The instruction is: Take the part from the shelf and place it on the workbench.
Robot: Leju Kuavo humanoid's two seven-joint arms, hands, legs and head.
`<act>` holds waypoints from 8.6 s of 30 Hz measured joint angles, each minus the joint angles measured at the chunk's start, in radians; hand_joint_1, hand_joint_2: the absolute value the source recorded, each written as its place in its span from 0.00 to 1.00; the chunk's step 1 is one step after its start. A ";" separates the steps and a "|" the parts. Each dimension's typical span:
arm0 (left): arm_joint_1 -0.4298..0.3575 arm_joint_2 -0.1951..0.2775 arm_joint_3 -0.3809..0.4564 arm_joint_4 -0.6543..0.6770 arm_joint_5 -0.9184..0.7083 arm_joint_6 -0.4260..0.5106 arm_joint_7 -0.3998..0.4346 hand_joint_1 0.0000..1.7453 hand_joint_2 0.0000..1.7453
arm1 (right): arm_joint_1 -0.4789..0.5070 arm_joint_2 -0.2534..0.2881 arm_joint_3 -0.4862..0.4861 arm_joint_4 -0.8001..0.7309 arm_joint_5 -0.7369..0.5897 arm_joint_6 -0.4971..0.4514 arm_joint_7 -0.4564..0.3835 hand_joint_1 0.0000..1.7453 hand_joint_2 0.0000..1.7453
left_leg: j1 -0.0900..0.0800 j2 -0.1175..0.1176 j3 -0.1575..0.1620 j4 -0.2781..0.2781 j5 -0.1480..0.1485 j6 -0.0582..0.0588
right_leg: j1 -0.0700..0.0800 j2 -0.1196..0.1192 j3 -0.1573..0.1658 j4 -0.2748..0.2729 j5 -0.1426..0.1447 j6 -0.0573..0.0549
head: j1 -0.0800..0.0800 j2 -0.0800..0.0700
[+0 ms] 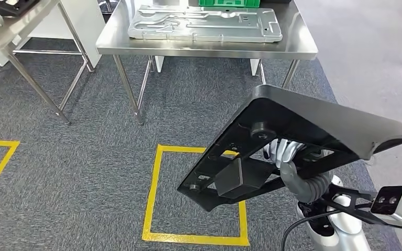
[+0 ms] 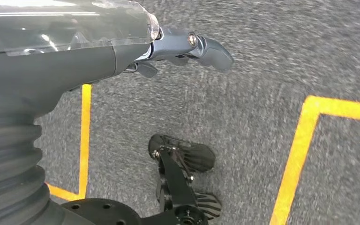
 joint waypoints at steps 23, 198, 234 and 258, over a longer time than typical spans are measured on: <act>0.002 0.001 0.000 0.000 -0.001 0.008 -0.005 0.00 1.00 | 0.011 -0.011 -0.007 -0.008 -0.005 0.002 -0.037 0.89 1.00 | -0.003 -0.001 -0.048 0.005 0.043 0.032 | -0.005 0.000 -0.010 0.209 -0.166 0.014 | 0.002 0.000; 0.006 0.000 0.027 -0.007 0.033 0.016 -0.011 0.00 1.00 | -0.038 0.010 -0.293 -0.049 -0.016 0.092 -0.065 0.89 1.00 | 0.004 -0.002 -0.111 0.064 0.067 -0.026 | 0.002 0.008 0.110 -0.023 -0.064 -0.028 | -0.023 0.000; -0.028 0.009 0.022 -0.007 0.021 -0.027 -0.025 0.00 1.00 | -0.931 -0.078 0.167 1.255 1.342 -0.524 0.255 0.89 1.00 | 0.002 0.001 -0.085 0.015 0.074 0.009 | 0.001 0.009 0.008 0.004 -0.006 -0.002 | -0.024 0.000; -0.025 0.010 0.011 -0.006 0.016 -0.094 -0.109 0.00 1.00 | -0.799 0.160 0.283 1.476 1.368 -0.447 0.313 0.00 0.00 | 0.009 -0.004 -0.143 0.146 0.026 -0.037 | 0.001 0.007 0.005 -0.011 0.015 -0.038 | -0.024 0.000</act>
